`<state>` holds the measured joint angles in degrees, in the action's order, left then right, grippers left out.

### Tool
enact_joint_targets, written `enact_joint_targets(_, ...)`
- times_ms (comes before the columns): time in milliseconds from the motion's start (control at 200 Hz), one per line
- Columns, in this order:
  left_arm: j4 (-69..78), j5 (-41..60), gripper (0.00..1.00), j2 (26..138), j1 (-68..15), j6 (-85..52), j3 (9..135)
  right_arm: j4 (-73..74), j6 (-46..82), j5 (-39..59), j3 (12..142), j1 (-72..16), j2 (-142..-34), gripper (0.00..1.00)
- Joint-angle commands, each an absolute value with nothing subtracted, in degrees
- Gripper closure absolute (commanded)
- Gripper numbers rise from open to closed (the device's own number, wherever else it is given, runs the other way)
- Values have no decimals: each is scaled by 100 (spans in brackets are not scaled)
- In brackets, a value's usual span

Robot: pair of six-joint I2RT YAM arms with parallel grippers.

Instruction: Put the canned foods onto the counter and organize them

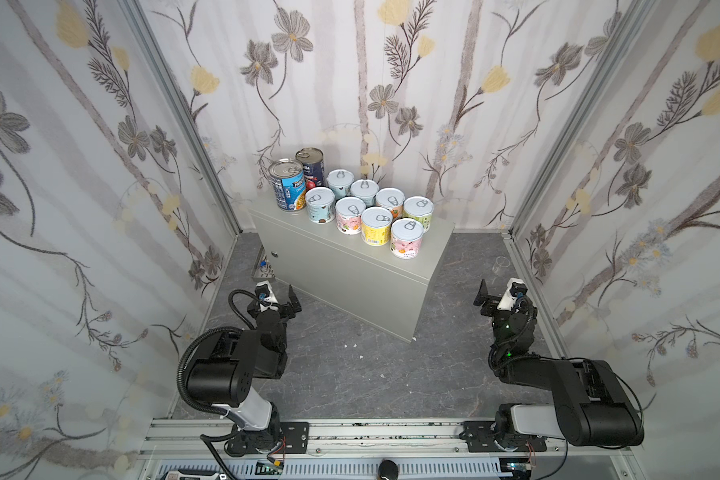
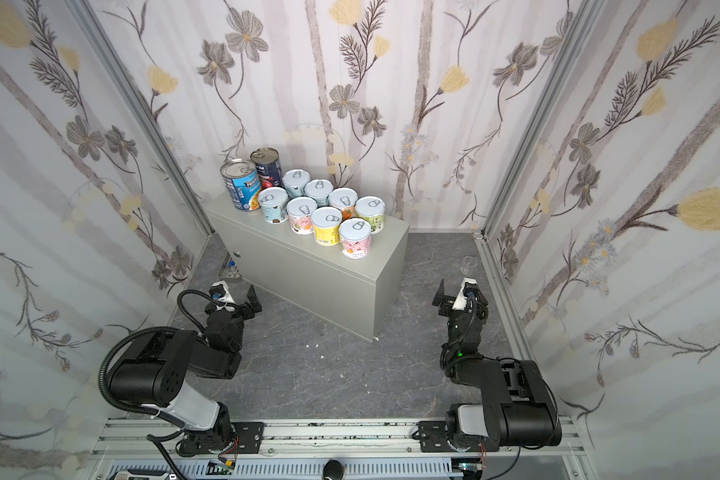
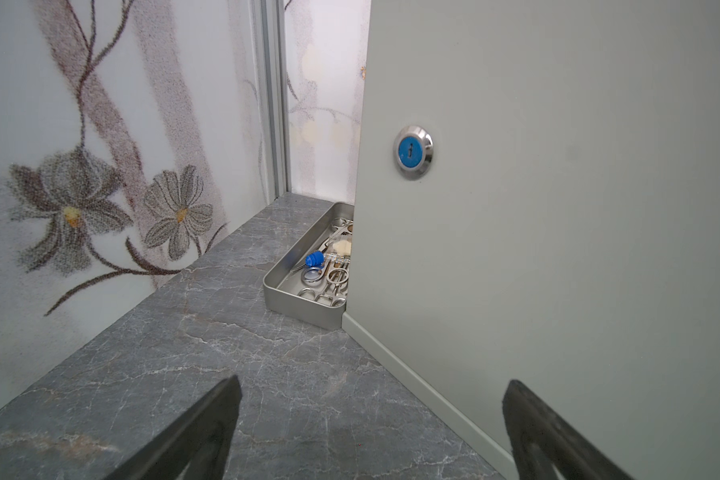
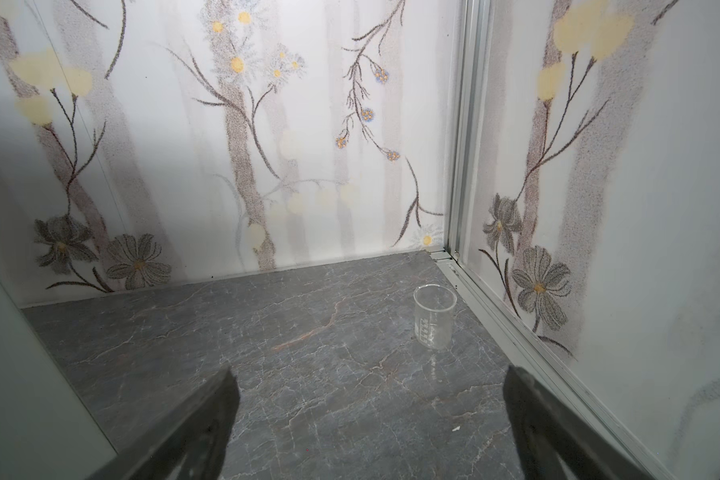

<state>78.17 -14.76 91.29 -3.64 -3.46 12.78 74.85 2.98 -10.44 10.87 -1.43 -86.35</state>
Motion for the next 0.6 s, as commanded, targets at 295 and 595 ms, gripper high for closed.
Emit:
enact_joint_targets(295, 7850, -1459, 0, 9112, -360, -378, 1303, 7479, 202, -677, 1171, -167, -8657, 0)
enact_joint_targets(595, 7874, -1523, 0, 9097, -445, -300, 1279, 7479, 202, -677, 1173, -164, -8653, 0)
